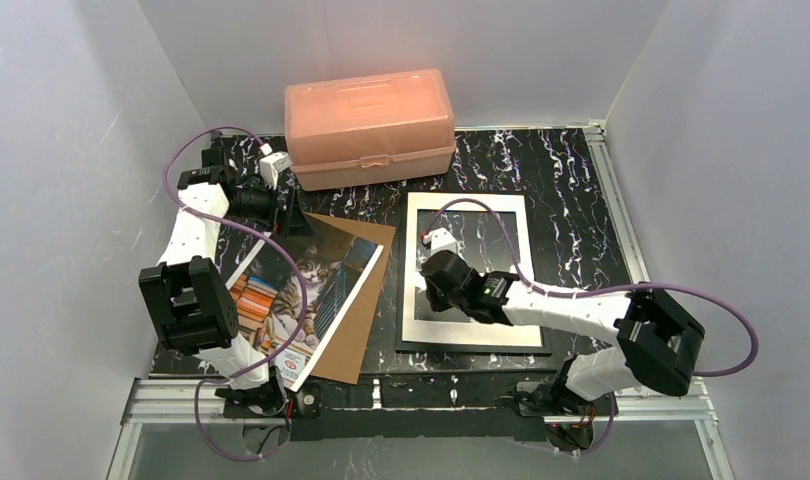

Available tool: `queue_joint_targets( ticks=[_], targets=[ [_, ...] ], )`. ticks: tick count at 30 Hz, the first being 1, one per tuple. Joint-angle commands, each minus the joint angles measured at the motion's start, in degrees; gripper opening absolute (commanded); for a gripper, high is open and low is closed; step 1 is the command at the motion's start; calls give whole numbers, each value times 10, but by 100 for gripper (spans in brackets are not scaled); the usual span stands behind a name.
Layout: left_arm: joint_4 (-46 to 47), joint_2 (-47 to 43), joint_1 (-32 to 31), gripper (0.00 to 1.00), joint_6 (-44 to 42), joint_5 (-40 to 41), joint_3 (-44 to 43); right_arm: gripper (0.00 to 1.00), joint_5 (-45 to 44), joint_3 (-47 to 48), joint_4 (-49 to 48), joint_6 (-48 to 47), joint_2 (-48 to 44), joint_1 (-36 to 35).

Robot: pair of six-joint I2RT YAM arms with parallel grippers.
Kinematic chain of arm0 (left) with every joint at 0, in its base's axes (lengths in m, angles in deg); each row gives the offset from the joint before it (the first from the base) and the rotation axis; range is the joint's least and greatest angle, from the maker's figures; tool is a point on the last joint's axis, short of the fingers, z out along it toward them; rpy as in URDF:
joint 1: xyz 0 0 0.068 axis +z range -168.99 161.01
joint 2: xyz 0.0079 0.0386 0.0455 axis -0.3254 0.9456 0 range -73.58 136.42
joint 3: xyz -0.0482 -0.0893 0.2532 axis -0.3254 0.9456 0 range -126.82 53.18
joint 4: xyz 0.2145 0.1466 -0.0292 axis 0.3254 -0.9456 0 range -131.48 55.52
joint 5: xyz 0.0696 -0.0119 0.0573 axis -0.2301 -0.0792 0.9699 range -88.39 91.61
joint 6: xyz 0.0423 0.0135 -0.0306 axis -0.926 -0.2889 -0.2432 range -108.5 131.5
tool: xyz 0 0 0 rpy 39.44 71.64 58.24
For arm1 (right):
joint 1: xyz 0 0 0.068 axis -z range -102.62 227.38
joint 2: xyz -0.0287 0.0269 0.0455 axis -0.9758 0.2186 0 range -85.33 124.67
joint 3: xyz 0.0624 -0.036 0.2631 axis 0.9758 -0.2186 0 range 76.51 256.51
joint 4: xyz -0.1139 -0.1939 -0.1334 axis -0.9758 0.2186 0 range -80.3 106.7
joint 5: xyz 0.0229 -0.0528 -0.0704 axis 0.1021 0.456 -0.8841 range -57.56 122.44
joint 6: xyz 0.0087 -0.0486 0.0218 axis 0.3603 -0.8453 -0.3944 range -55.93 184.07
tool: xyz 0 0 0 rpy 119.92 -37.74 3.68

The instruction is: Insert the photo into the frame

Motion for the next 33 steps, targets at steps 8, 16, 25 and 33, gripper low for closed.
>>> queue_joint_targets(
  ticks=[8, 16, 25, 33],
  targets=[
    [-24, -13, -6, 98, -13, -14, 10, 20, -56, 18, 15, 33, 35, -67],
    [-24, -15, -6, 98, -14, -14, 10, 19, -60, 19, 9, 38, 51, -84],
    [-26, -16, -6, 98, -16, -11, 8, 19, -63, 29, 2, 35, 70, -92],
    [-28, -15, -7, 98, -17, -10, 5, 17, -68, 35, -4, 32, 87, -97]
  ],
)
